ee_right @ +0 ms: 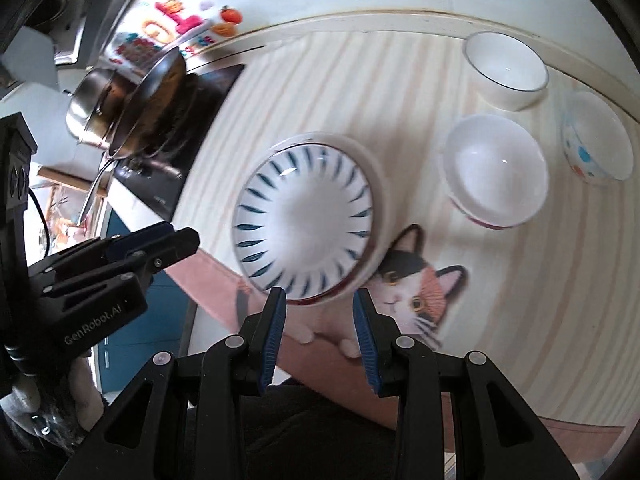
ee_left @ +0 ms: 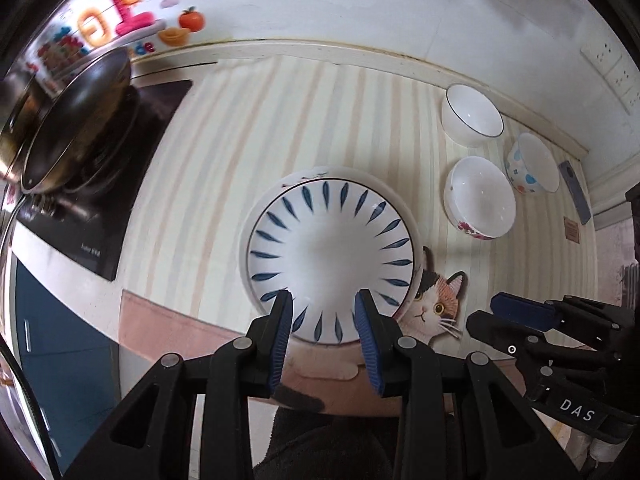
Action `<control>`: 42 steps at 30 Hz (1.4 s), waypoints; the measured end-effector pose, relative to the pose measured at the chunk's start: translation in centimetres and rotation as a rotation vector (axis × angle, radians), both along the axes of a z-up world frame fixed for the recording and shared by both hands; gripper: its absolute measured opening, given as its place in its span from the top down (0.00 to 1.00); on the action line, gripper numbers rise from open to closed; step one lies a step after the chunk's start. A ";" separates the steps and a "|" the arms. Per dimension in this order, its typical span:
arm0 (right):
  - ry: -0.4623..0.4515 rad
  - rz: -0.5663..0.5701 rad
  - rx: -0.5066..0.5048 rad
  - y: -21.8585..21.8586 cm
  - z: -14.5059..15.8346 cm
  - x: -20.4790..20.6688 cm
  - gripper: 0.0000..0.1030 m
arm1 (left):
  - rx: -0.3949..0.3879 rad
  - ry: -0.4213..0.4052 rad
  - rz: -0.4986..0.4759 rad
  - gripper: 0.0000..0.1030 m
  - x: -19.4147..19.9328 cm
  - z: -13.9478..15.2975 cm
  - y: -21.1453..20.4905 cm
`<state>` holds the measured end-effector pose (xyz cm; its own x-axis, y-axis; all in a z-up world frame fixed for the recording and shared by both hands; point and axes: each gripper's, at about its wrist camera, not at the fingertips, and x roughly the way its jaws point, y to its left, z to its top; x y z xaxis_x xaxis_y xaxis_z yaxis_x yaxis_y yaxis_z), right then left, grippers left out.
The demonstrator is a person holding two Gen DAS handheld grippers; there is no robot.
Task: Organize plates and bowls
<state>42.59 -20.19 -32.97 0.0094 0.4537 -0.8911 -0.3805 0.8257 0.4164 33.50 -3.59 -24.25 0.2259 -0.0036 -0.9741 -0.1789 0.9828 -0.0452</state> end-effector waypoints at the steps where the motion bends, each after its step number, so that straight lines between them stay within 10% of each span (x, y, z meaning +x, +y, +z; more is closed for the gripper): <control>1: -0.009 0.010 -0.004 0.5 0.3 -0.4 0.64 | -0.005 -0.005 0.008 0.71 -0.4 0.2 0.2; 5: 0.000 0.021 0.003 1.3 0.8 -1.3 0.63 | -0.022 -0.021 0.012 0.71 -1.1 0.7 0.6; 8: 0.017 0.015 0.026 1.2 0.6 -1.3 0.30 | -0.052 -0.032 -0.001 0.71 -0.8 1.1 0.6; 20: 0.013 -0.443 -0.017 -12.4 -4.4 8.8 0.30 | -0.132 -0.092 -0.147 0.71 12.7 -4.6 -6.8; 24: 0.114 -0.545 0.062 -15.6 -9.0 12.0 0.42 | -0.230 0.045 -0.210 0.71 17.4 -10.0 -10.2; 29: 0.174 -0.563 0.106 -16.0 -12.8 13.1 0.83 | -0.262 0.121 -0.248 0.80 19.1 -13.9 -12.4; 42: 0.167 -0.453 0.010 -16.0 -12.4 9.3 0.84 | -0.203 0.078 -0.345 0.81 14.4 -11.3 -15.2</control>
